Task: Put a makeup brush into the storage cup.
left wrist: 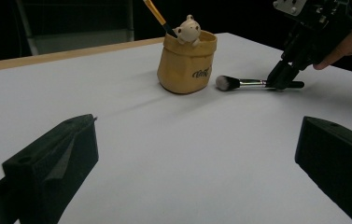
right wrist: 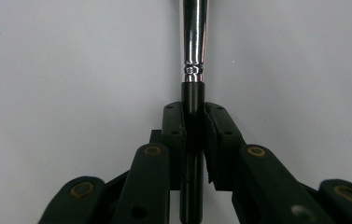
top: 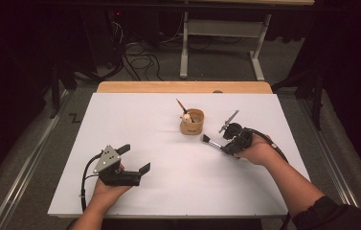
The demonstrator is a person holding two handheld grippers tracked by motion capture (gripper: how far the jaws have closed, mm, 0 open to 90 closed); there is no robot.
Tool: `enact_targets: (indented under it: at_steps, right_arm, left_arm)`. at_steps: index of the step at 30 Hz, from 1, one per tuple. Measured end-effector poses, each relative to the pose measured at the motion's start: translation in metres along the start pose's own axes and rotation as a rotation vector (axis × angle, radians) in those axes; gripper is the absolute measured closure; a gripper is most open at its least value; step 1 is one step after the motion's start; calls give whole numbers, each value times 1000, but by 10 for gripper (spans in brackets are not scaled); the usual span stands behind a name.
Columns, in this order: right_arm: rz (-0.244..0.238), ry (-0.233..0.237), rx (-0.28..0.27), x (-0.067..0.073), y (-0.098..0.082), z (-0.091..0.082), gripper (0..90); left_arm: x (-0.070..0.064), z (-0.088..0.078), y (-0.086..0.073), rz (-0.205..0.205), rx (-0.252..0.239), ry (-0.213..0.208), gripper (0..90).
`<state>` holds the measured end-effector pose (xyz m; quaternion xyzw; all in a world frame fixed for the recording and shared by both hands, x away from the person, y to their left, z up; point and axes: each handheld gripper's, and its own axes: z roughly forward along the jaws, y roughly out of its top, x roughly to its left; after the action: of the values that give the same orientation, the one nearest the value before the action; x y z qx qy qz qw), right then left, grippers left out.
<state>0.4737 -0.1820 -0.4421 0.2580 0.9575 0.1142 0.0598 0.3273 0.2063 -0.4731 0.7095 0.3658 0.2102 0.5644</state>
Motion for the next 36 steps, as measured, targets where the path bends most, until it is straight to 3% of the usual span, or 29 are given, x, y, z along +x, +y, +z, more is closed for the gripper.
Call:
enact_targets:
  at_steps: [10, 21, 36]
  right_arm:
    - [22, 5, -36, 2, -7, -9, 803]
    - [85, 11, -132, 3, -22, -19, 802]
    - [131, 34, -282, 3, -42, -18, 803]
  left_arm:
    - [0, 0, 0, -3, -2, 0, 0]
    - [0, 0, 0, -4, -2, 1, 0]
    - [-1, 1, 0, -1, 0, 0, 0]
